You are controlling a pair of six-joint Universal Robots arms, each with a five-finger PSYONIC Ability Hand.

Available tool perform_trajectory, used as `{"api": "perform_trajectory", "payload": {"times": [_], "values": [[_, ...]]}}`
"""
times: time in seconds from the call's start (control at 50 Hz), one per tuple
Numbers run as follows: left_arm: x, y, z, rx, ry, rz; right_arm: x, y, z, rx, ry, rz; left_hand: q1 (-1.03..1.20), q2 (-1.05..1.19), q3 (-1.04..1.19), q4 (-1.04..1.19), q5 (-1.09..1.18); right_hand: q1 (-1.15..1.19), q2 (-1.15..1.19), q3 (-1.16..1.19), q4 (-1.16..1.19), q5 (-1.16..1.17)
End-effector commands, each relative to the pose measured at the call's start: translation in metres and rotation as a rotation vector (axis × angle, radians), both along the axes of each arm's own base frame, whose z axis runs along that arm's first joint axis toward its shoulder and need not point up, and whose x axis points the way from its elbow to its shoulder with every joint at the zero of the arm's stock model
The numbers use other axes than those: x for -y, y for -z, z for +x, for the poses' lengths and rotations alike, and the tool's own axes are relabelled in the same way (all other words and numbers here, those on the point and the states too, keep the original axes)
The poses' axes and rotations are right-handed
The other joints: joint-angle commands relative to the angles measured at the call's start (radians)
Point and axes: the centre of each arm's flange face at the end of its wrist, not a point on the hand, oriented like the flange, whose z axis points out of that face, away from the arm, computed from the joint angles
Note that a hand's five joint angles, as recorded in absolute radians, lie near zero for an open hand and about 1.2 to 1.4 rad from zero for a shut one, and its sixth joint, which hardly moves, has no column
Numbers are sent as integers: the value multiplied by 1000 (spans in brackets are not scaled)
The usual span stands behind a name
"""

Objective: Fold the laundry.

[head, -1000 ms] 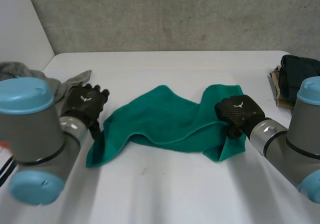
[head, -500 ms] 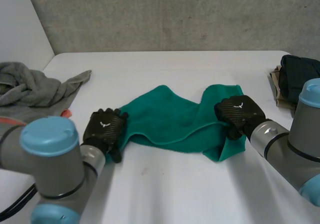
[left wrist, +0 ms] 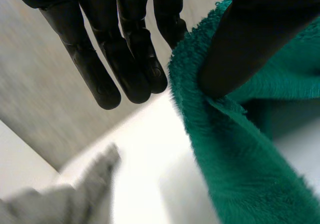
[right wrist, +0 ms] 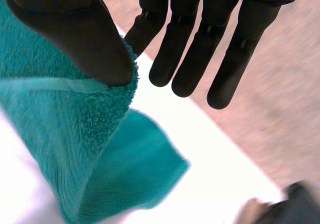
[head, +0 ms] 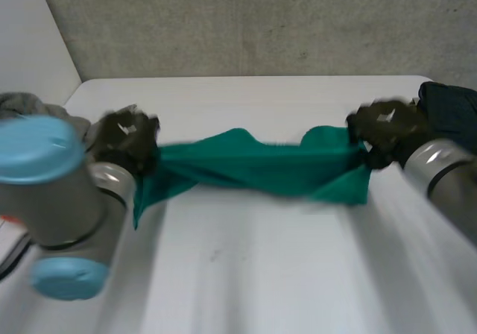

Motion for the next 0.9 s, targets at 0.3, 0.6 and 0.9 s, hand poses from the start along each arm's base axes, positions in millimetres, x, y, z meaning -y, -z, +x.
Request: {"api": "perform_trajectory", "payload": {"times": [0.3, 0.6, 0.9], "values": [[-11, -71, 33, 151, 83, 139, 5, -58, 3, -239, -108, 5, 258, 205, 208, 198, 259, 278, 223, 210, 201, 225], [32, -26, 11, 170, 59, 190, 39, 0, 15, 57, 54, 207, 258, 205, 208, 198, 259, -713, -768, -781, -790, -766], [38, -44, 16, 130, 46, 0, -82, 47, 11, 5, -236, 312, 258, 205, 208, 198, 259, -671, -726, -739, -748, -724]]}}
